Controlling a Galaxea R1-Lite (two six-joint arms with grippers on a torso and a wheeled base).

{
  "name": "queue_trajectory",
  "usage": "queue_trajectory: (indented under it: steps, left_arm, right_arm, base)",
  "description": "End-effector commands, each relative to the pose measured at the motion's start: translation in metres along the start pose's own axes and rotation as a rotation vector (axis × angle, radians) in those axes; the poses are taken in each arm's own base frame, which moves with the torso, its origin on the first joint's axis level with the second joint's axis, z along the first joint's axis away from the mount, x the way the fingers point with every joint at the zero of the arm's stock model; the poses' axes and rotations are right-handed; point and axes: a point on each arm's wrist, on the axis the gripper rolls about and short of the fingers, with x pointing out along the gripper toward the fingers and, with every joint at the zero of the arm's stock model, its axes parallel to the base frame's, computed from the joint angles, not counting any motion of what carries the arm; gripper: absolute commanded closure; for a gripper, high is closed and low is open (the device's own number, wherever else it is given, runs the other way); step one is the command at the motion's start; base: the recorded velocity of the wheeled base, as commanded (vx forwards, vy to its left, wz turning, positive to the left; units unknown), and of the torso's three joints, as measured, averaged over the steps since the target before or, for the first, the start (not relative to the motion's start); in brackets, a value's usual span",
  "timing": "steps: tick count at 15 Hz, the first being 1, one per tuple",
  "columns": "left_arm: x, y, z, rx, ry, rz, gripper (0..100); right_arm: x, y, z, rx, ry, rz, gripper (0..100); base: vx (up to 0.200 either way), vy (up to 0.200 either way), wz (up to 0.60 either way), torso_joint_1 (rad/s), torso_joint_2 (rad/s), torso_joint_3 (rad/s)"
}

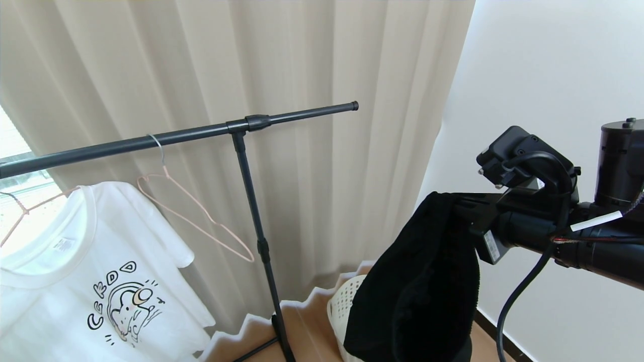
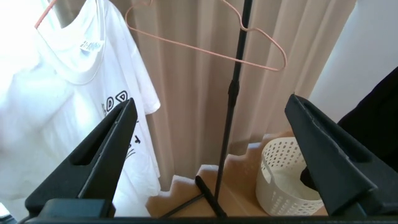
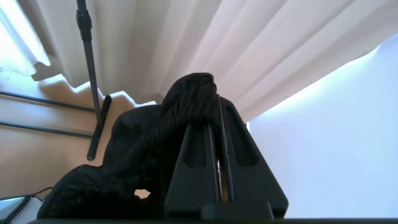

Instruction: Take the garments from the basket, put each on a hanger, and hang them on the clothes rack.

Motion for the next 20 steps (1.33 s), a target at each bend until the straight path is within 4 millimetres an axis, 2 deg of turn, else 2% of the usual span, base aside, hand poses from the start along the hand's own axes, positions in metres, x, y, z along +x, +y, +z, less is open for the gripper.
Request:
queue_trajectory:
  steps: [1,8,15,20]
  left_arm:
    - [0.0000,0.0000,0.0001,-0.001,-0.001,0.000,0]
    - [0.0000,0.0000,0.0001,0.001,-0.001,0.000,0]
    - [0.0000,0.0000,0.0002,0.001,-0.002,0.000,0]
    - [0.0000,0.0000,0.0002,0.001,-0.002,0.000,0]
  right_arm:
    - [0.0006,0.0003,-0.0001,-0.001,0.001,0.001,100]
    - [0.0016,0.0007,-0.0009,-0.002,0.005,0.002,100]
    - [-0.0021,0.0006,-0.0026,-0.015,0.003,0.003,100]
    - [-0.0072,-0.0008,-0.0014,-0.013,-0.011,0.003,100]
  base:
    - [0.000,0.000,0.00,0.159,-0.36,-0.193]
    - [0.000,0.000,0.00,0.163,-0.35,-0.185]
    - [0.000,0.000,0.00,0.005,-0.01,-0.007]
    - [0.000,0.000,0.60,0.001,0.00,0.002]
